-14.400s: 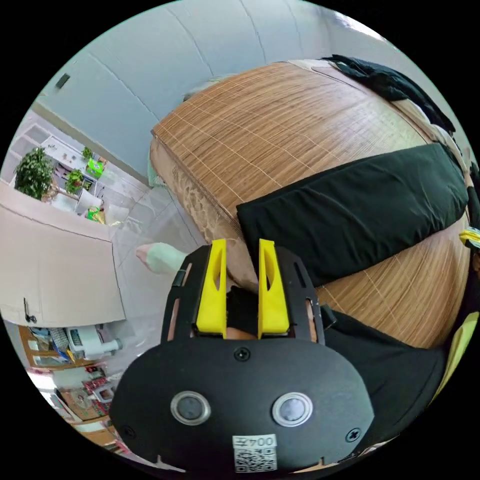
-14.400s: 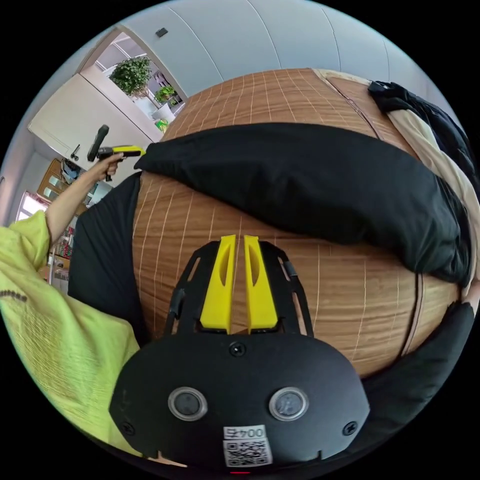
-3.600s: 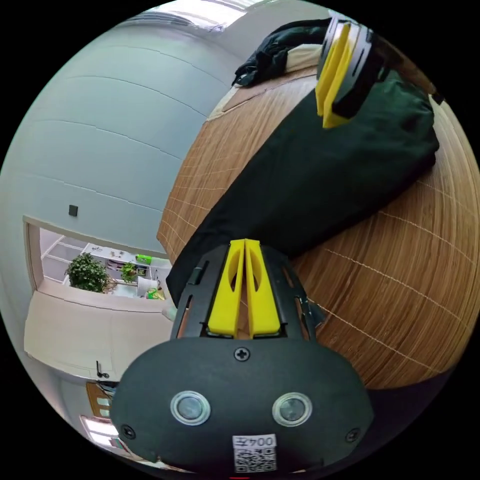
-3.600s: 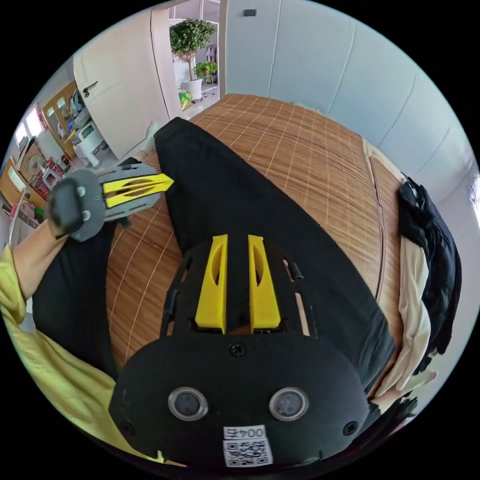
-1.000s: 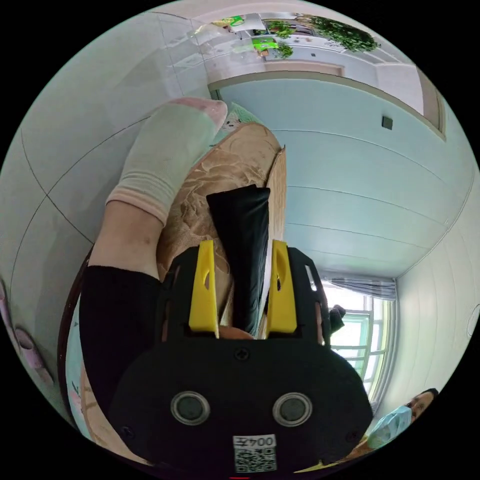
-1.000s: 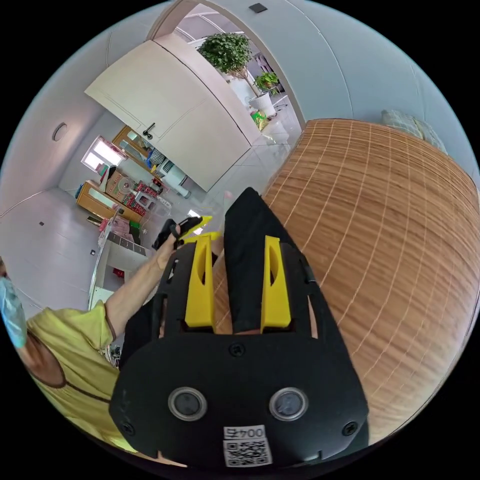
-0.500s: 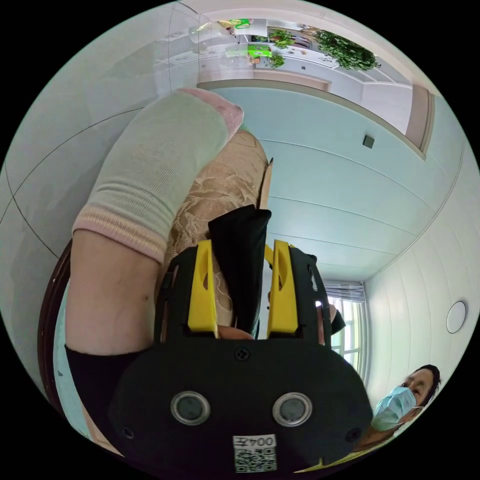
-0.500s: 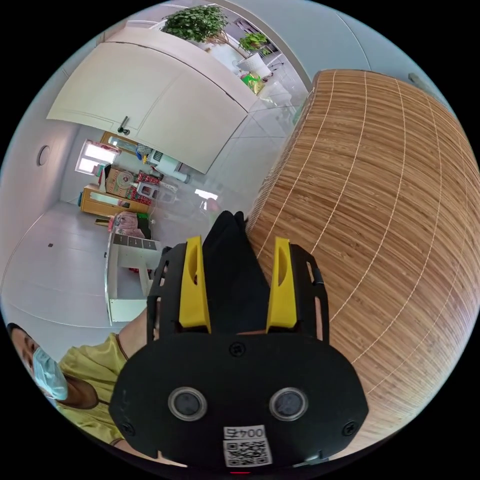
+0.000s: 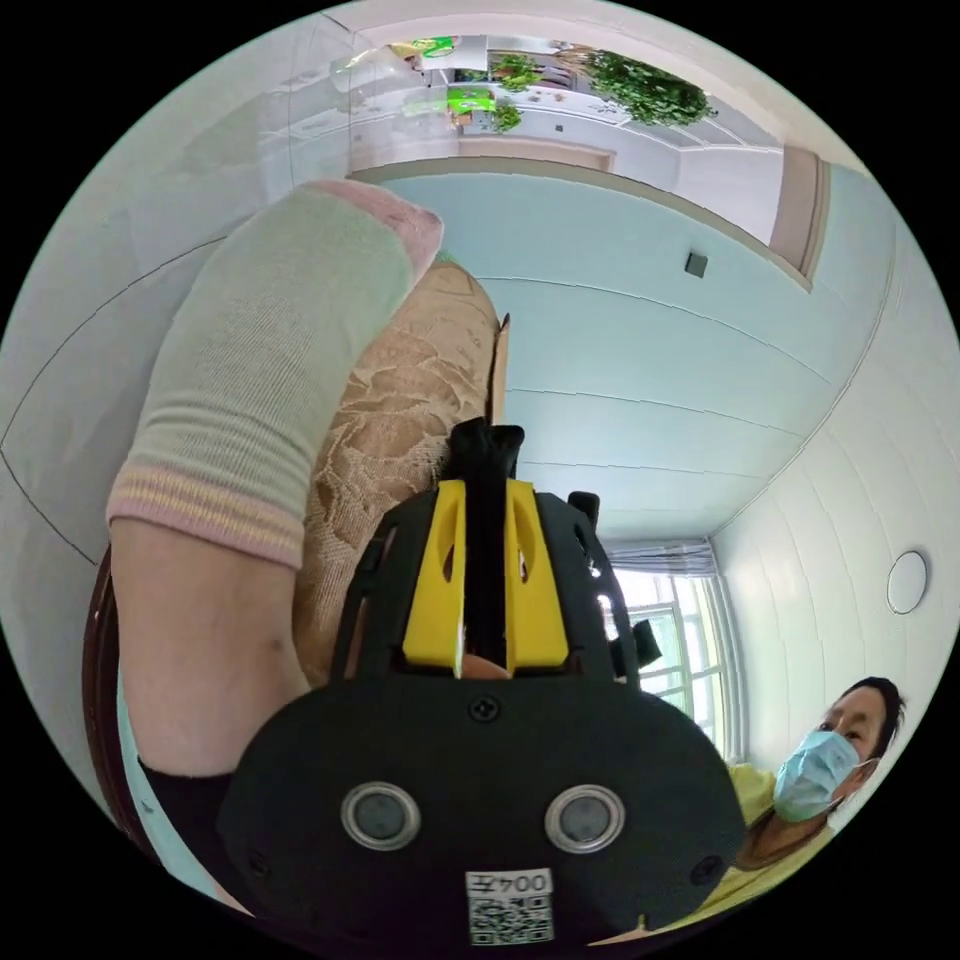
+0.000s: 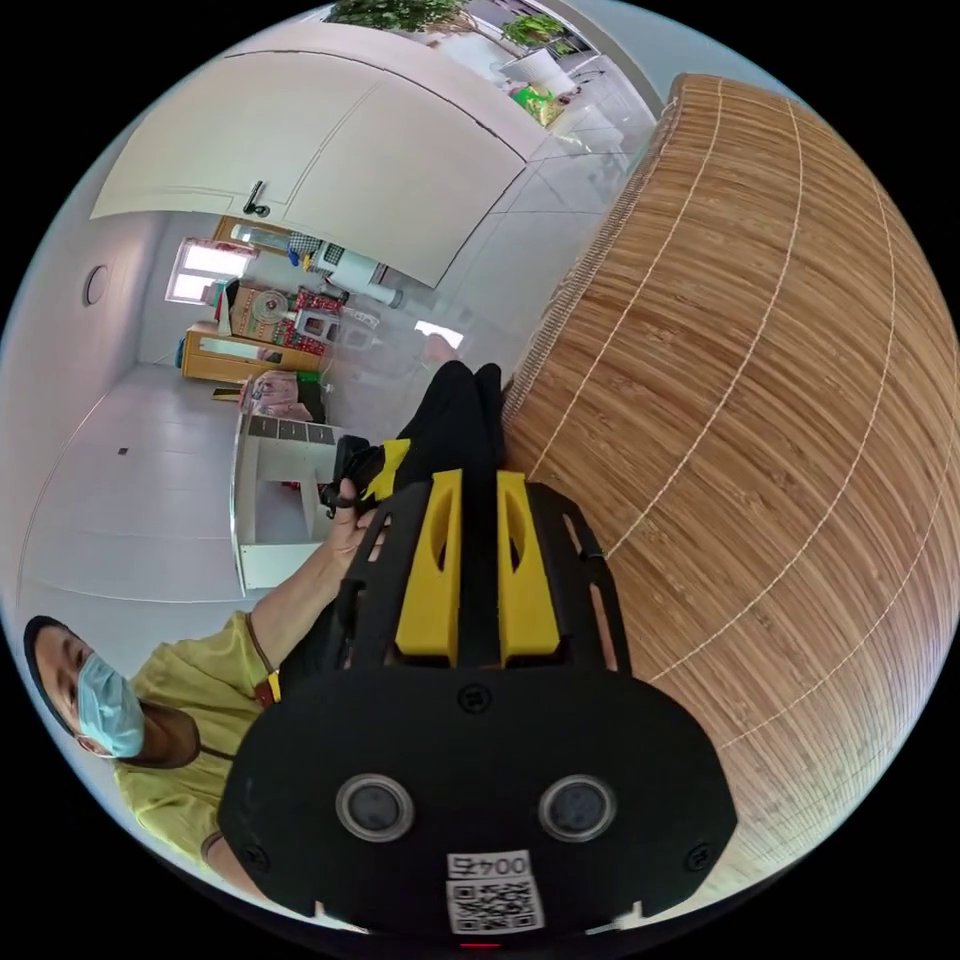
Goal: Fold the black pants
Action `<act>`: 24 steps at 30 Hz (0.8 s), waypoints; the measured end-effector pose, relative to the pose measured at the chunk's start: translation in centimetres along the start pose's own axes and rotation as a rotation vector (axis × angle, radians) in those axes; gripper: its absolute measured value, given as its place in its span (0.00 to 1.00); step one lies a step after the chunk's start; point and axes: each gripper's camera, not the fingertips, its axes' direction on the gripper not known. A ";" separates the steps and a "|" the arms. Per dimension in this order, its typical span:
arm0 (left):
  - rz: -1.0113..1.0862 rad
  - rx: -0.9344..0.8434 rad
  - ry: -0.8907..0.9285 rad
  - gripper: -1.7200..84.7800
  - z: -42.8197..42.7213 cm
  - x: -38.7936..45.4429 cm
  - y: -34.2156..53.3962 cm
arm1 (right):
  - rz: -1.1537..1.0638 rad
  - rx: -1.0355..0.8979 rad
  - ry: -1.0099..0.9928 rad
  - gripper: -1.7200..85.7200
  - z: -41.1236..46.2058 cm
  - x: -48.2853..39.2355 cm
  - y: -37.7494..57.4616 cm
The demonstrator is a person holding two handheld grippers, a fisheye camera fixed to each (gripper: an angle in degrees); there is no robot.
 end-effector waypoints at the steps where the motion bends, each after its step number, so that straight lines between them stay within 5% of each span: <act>1: 0.071 0.003 -0.022 0.09 0.2 1.2 0.9 | 0.000 0.008 0.002 0.09 0.1 -0.1 0.5; 11: 0.543 0.050 0.002 0.07 3.2 17.9 15.1 | -0.201 0.149 0.195 0.08 -4.8 -8.8 10.8; 24: 1.071 -0.204 -0.100 0.05 20.7 42.9 50.5 | -0.245 0.449 0.310 0.08 -13.9 -12.1 40.6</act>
